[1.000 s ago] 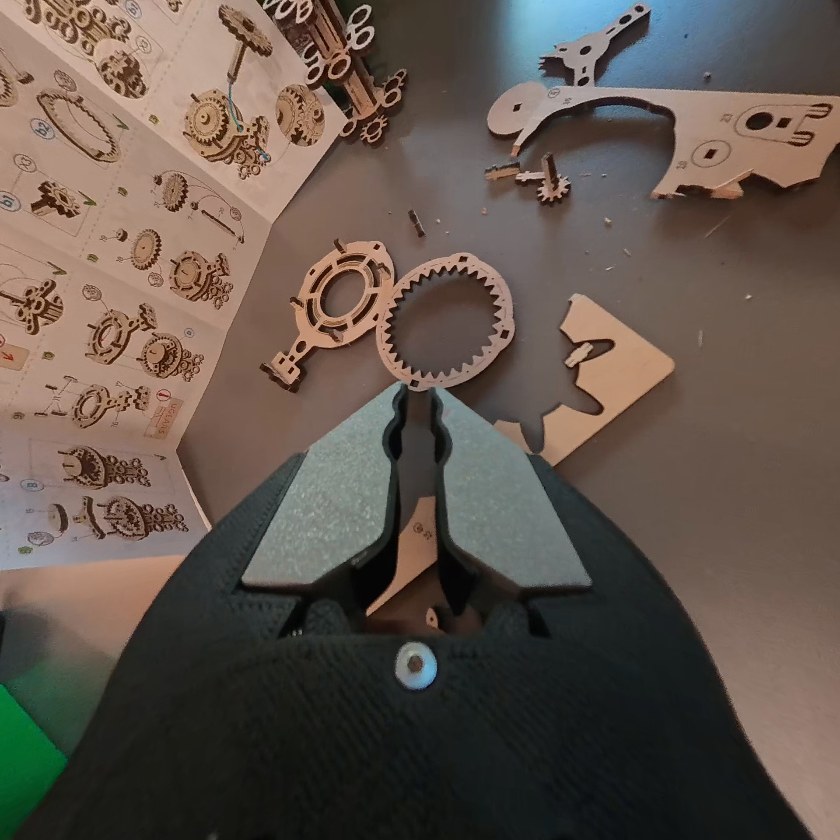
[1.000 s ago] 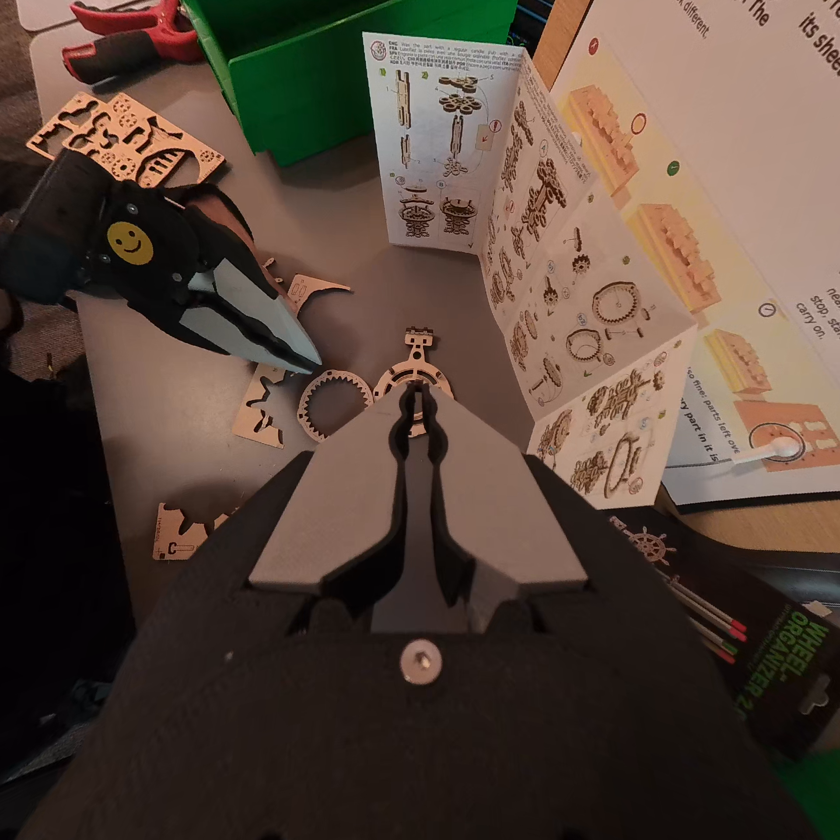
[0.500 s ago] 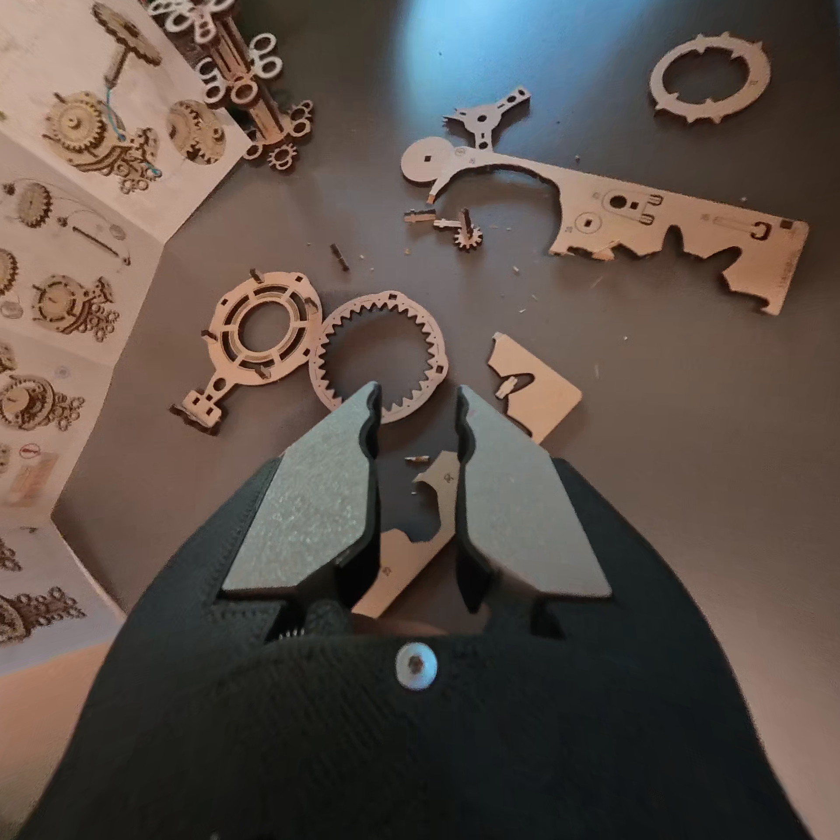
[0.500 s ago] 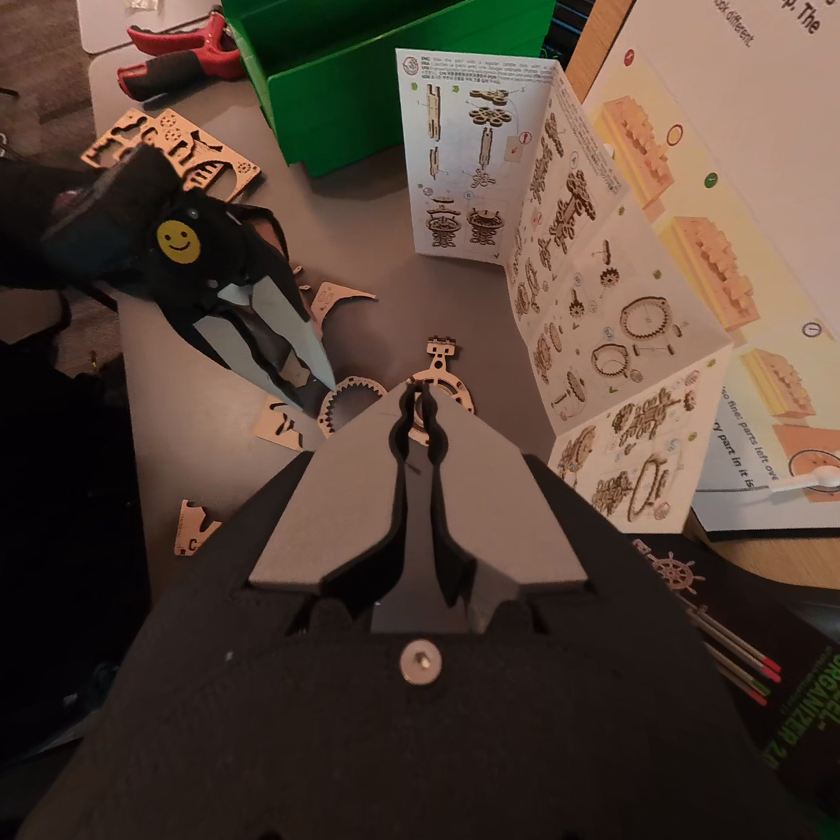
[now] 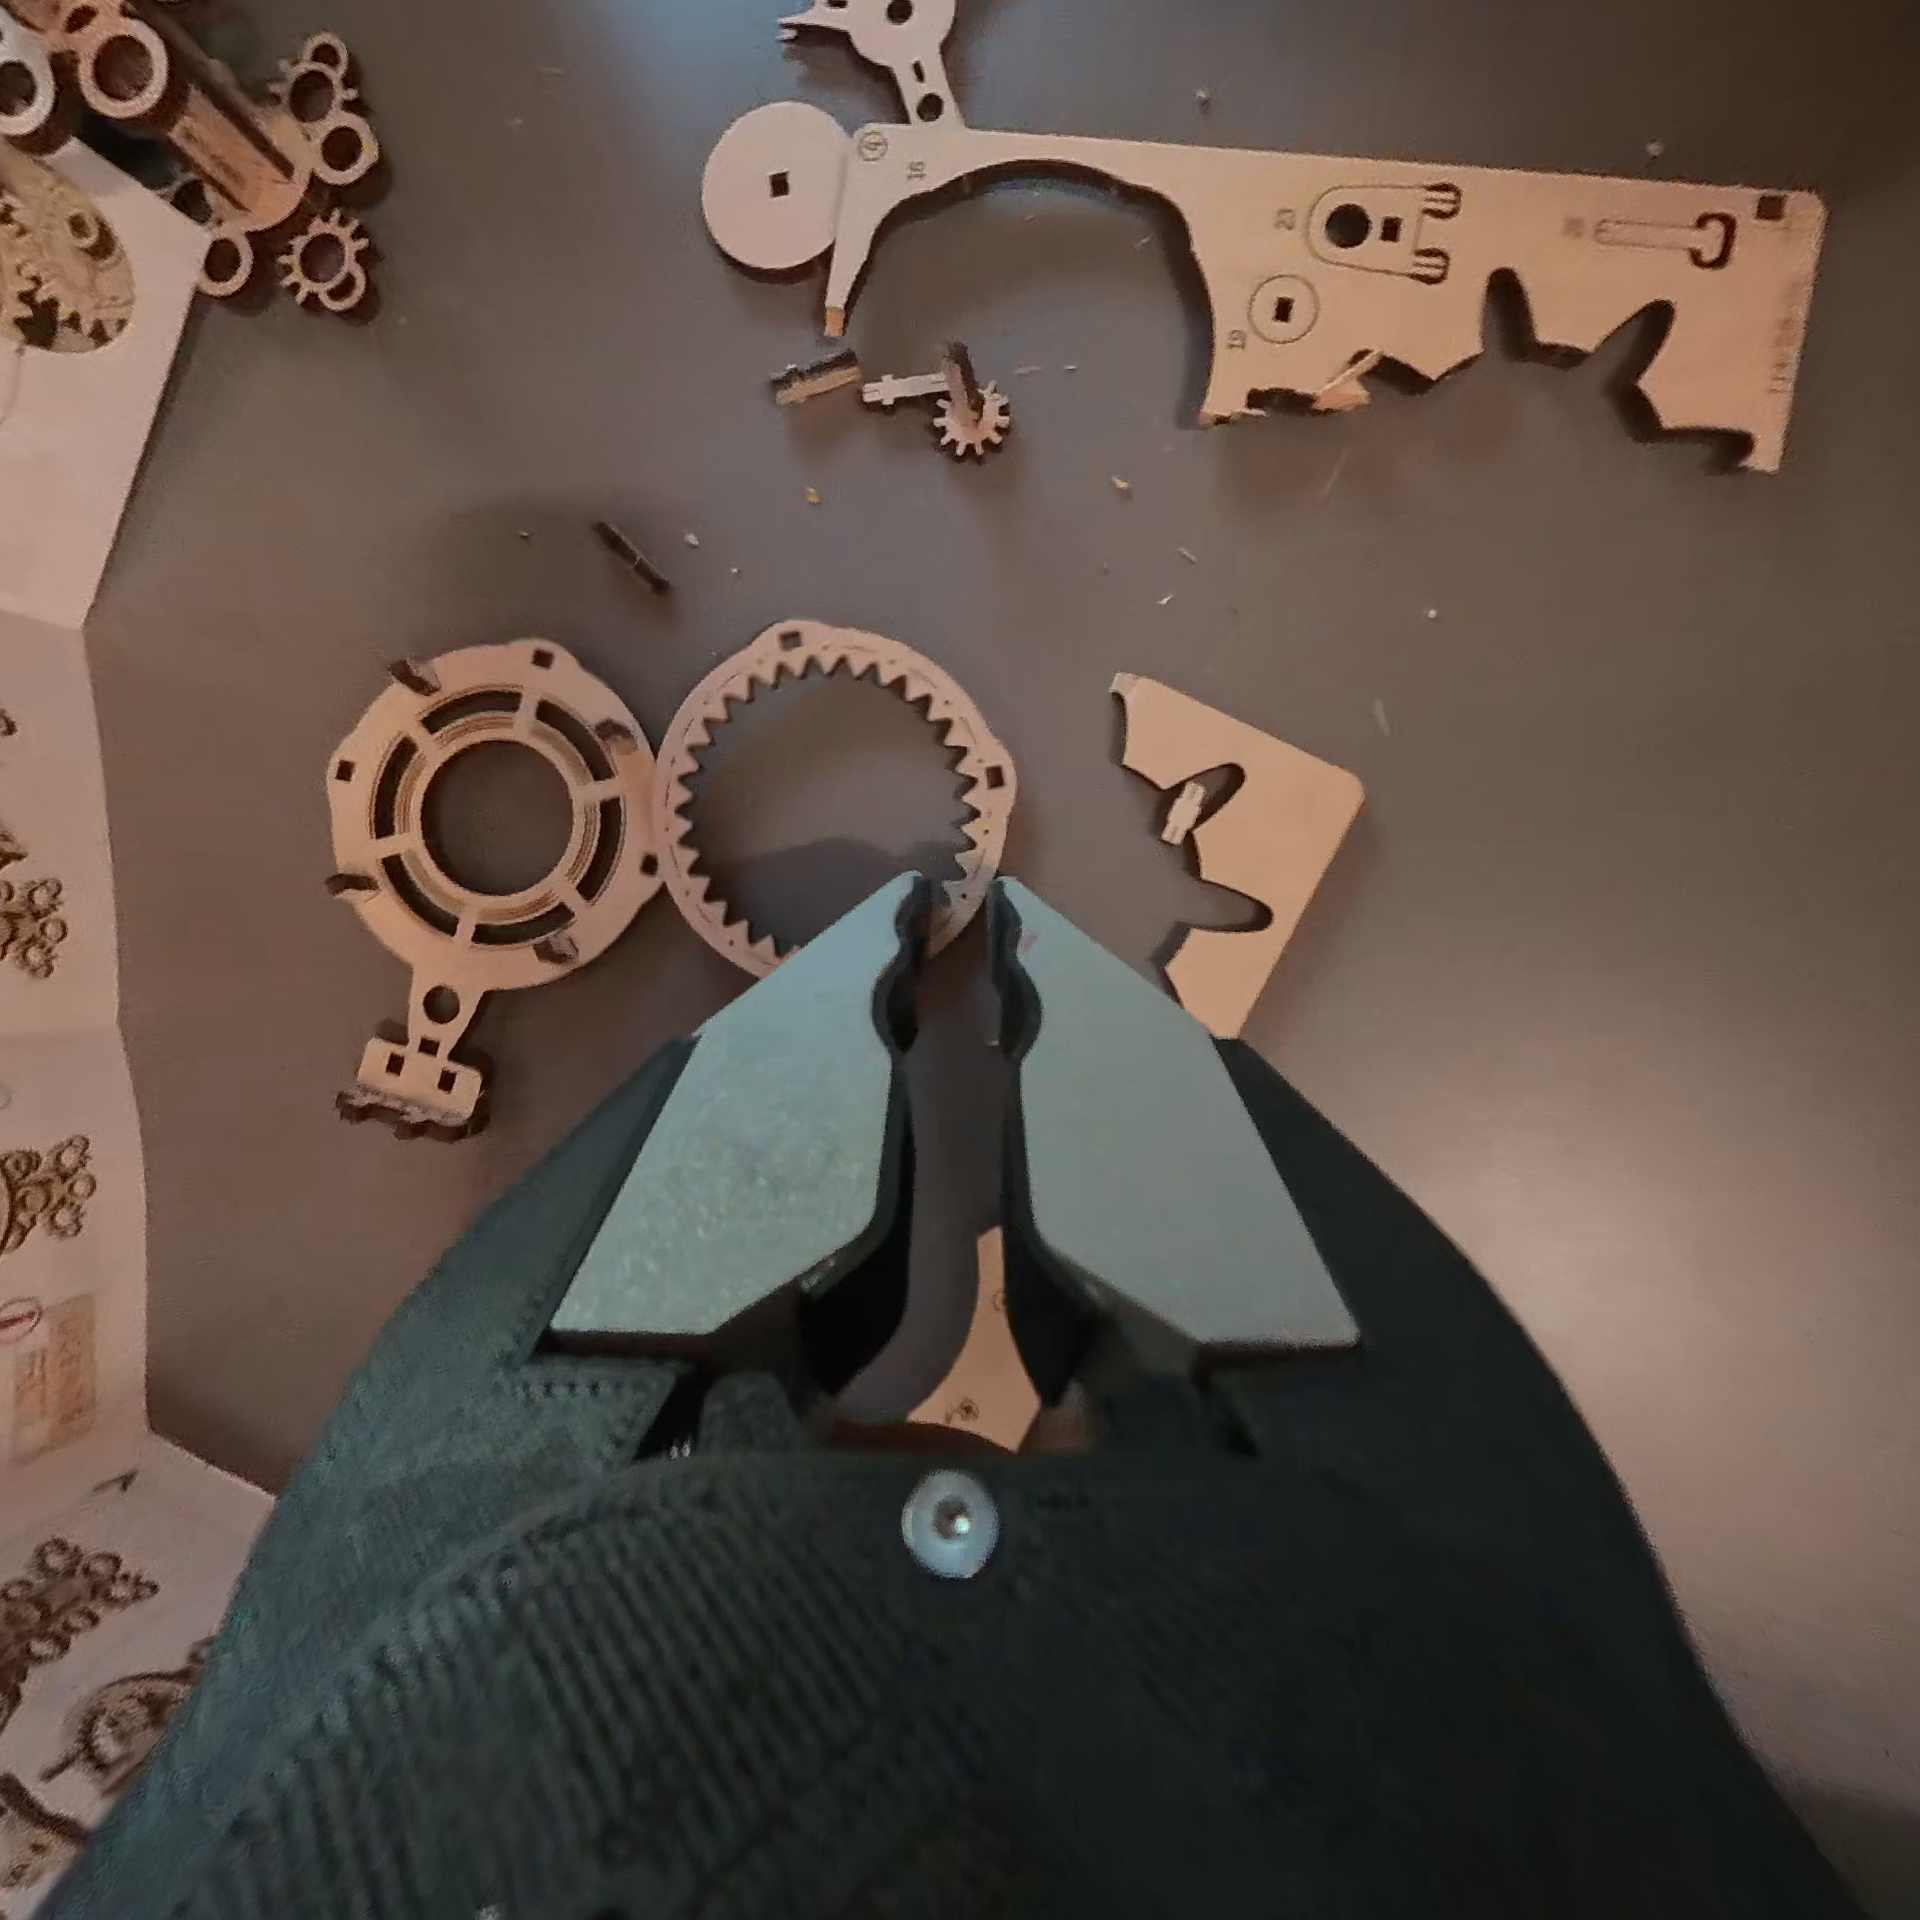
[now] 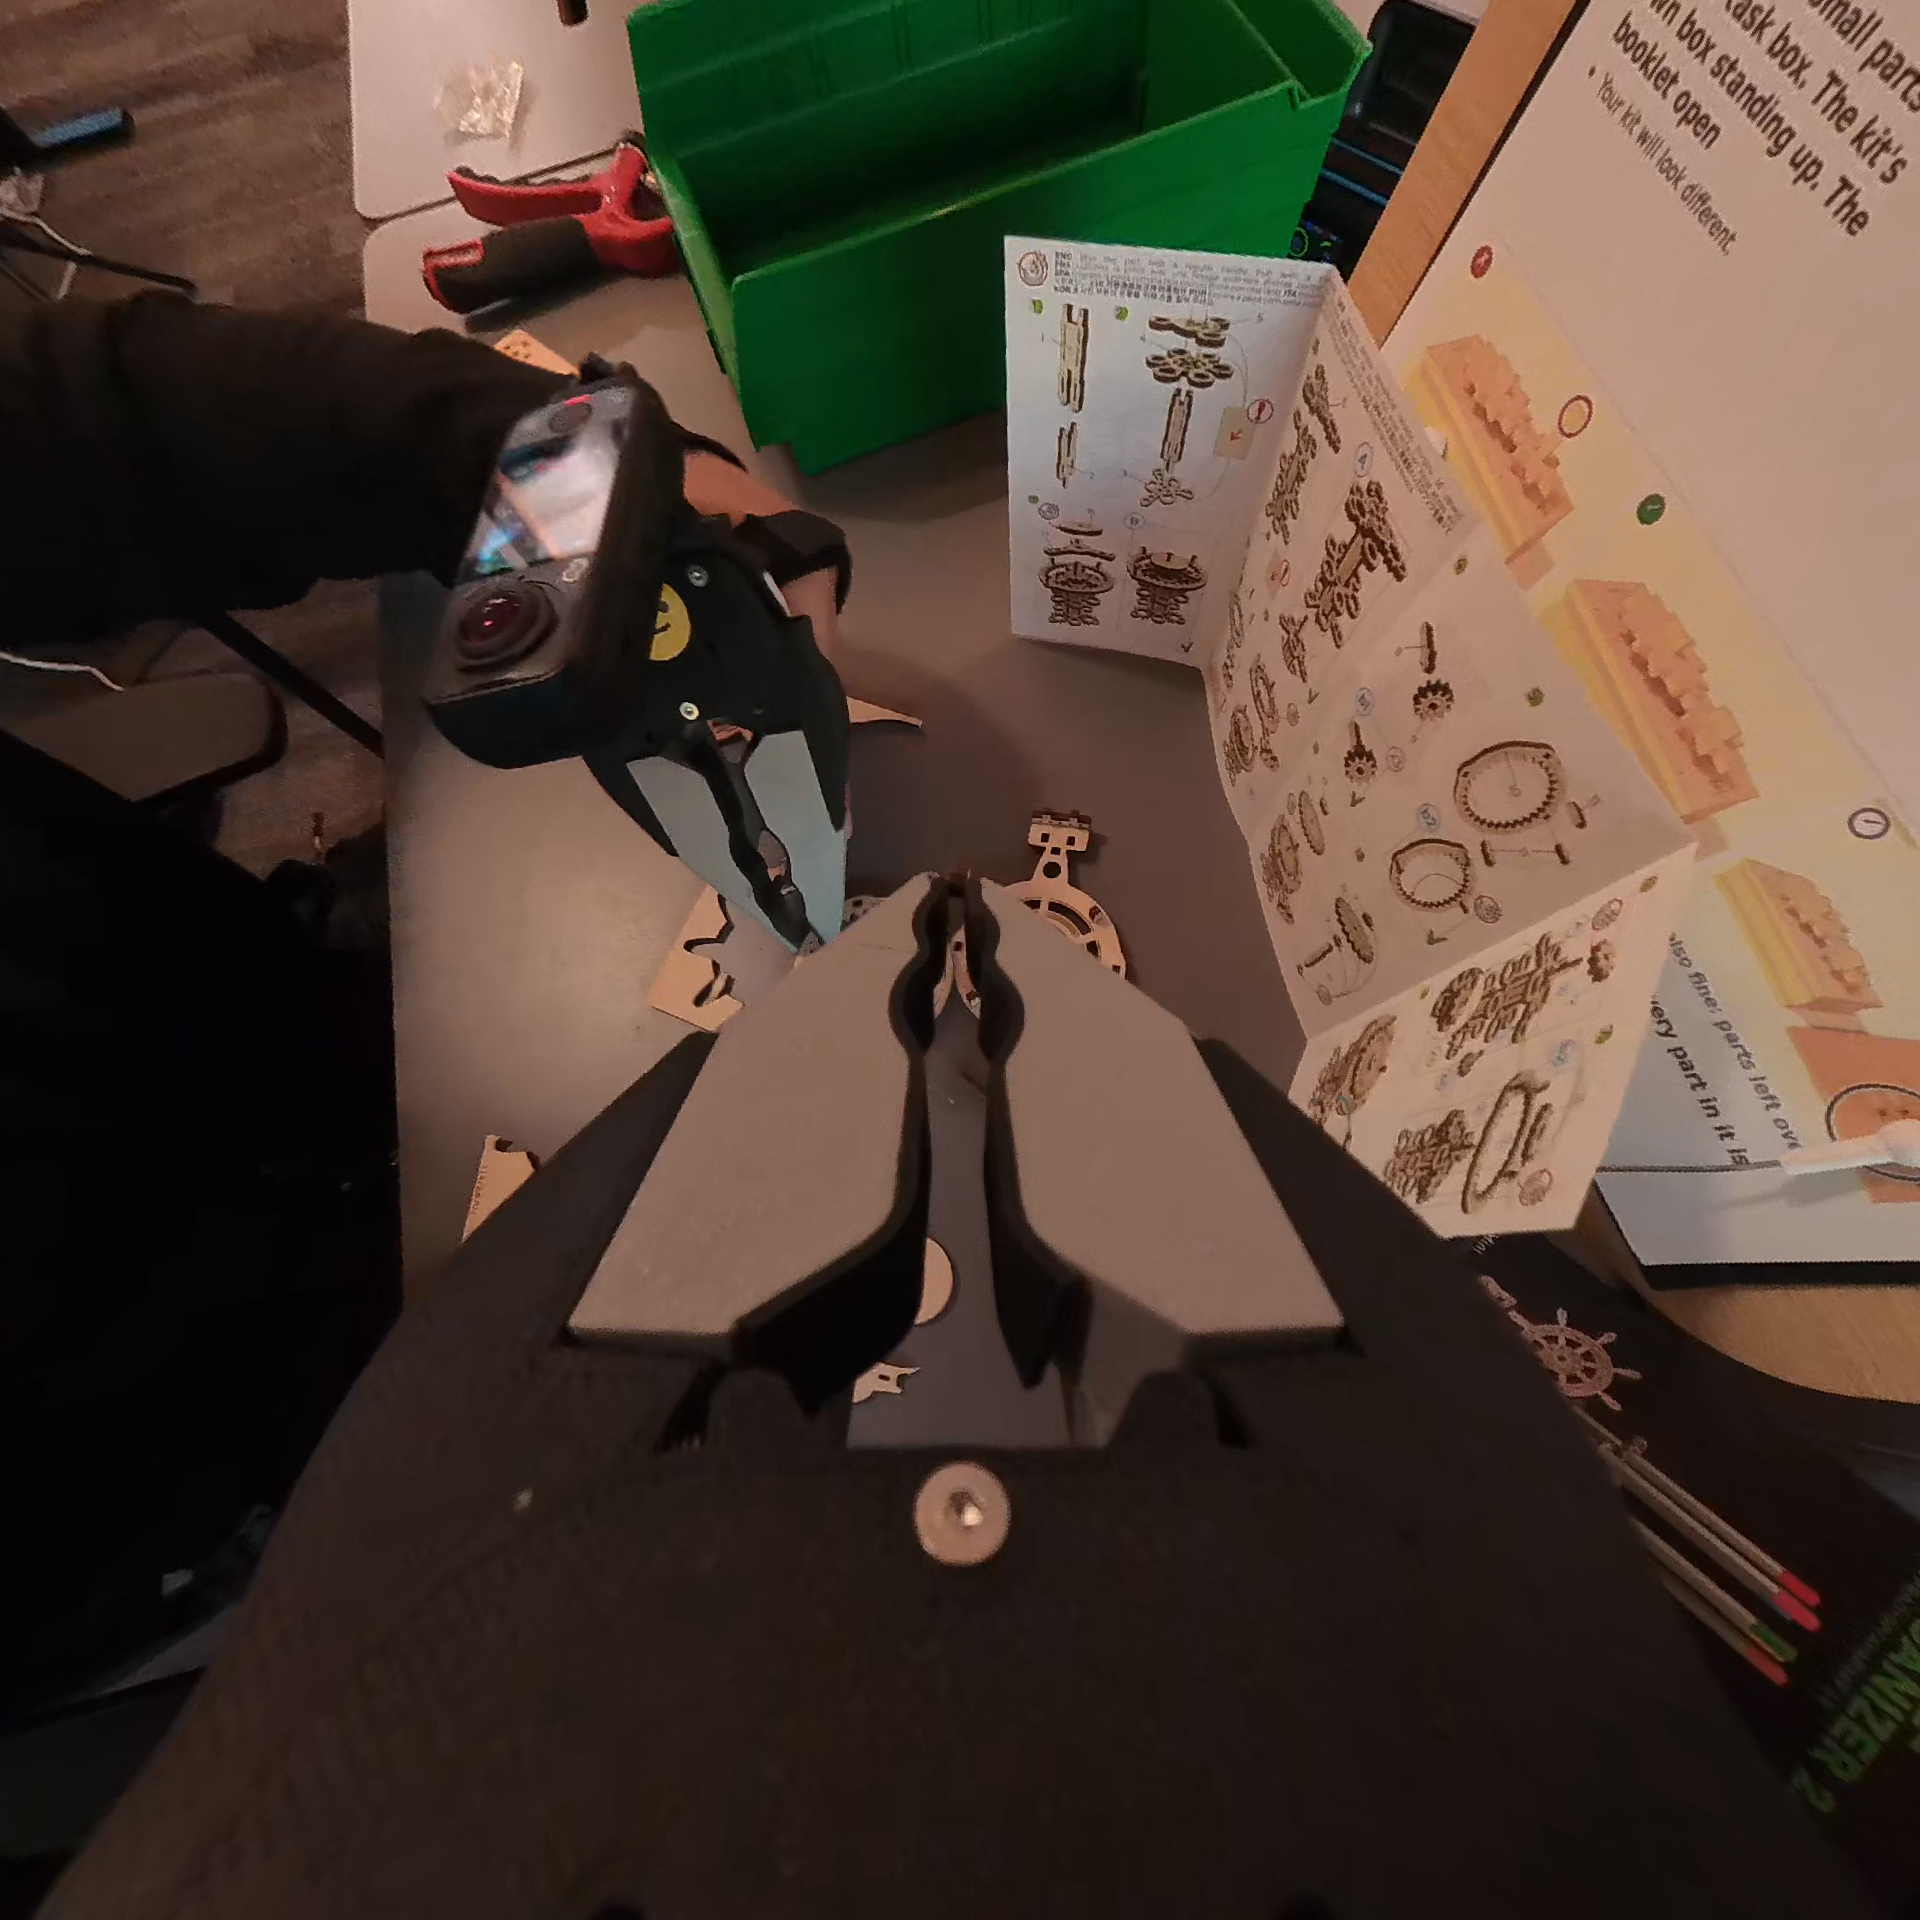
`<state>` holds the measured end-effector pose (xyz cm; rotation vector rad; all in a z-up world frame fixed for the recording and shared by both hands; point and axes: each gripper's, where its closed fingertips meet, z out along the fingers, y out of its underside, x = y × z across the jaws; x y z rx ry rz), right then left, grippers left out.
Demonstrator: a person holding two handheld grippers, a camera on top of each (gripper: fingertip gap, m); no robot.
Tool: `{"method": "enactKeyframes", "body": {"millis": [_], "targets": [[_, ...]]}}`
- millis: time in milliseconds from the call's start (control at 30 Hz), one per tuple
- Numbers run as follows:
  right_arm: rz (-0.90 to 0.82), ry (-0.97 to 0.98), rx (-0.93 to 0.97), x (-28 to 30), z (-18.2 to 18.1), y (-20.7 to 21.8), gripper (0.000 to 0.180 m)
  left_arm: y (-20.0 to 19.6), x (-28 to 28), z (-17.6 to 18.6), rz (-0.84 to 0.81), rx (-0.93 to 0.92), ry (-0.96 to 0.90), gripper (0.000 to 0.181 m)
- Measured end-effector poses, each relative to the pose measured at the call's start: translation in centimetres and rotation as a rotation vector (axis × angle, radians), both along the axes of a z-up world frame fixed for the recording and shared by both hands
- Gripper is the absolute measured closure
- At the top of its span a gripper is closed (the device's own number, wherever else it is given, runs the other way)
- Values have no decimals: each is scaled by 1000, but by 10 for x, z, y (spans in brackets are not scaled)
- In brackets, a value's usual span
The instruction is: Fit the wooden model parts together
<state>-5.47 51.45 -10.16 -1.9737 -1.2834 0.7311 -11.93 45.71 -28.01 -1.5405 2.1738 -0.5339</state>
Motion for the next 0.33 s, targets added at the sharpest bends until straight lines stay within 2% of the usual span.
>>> {"method": "enactKeyframes", "body": {"millis": [33,67,167,333], "targets": [[1,3,1,0,1,0,180,2,1,0,7,19,-4,176],[2,8,2,1,3,-1,180,5,2,1,39,20,-25,177],[-1,24,15,4,10,-1,180,-3,0,24,107,-160,-179,177],[-8,74,29,12,24,-2,180,-10,-9,124,227,-604,-675,178]]}}
